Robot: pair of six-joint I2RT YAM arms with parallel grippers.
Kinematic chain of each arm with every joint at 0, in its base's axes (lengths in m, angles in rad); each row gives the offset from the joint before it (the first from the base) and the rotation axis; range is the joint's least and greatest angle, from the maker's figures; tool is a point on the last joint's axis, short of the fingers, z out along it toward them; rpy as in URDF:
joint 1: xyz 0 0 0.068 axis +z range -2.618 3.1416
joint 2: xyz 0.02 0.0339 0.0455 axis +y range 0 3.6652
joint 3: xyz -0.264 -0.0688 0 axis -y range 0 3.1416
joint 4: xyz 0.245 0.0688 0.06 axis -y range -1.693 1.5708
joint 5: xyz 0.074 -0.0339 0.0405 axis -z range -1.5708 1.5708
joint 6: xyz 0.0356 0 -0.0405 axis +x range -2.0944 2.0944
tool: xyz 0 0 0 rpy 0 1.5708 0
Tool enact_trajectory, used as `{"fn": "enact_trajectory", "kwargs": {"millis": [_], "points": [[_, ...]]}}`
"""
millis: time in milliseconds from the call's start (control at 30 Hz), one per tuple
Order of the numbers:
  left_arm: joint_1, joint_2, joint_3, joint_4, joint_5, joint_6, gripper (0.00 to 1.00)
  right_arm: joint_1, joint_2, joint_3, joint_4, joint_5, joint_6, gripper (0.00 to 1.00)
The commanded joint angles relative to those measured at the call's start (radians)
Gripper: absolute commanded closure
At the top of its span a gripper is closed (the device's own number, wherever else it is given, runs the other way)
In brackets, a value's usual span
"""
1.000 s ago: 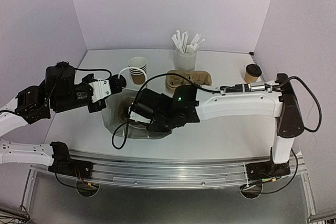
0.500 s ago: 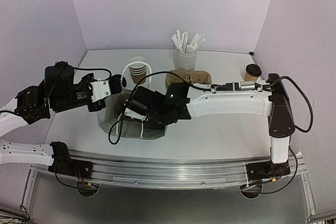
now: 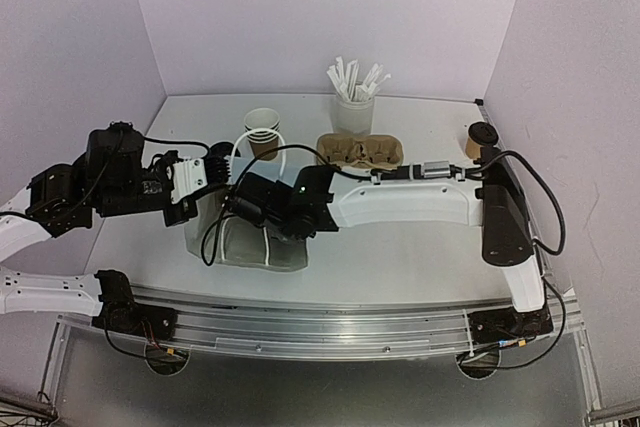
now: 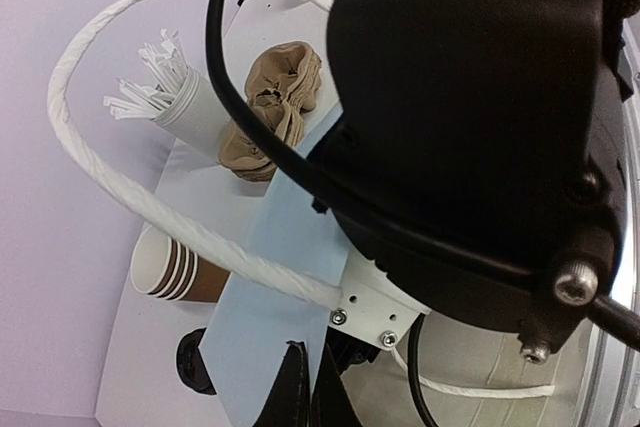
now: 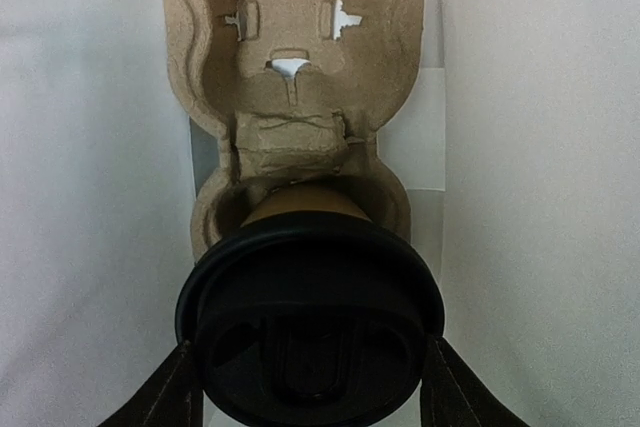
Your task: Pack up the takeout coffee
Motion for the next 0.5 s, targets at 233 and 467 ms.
{"fn": "enact_trajectory", "kwargs": {"millis": [233,467], "points": [[0.042,-0.027,0.013,0.048,0.032,-0.120,1.00,0.001,-0.113,-0.108,0.168,-0.184,-0.054,0.79],[0.047,-0.030,0.019,0.054,0.033,-0.075,1.00,-0.016,-0.101,-0.124,0.039,-0.285,-0.054,0.79]]}}
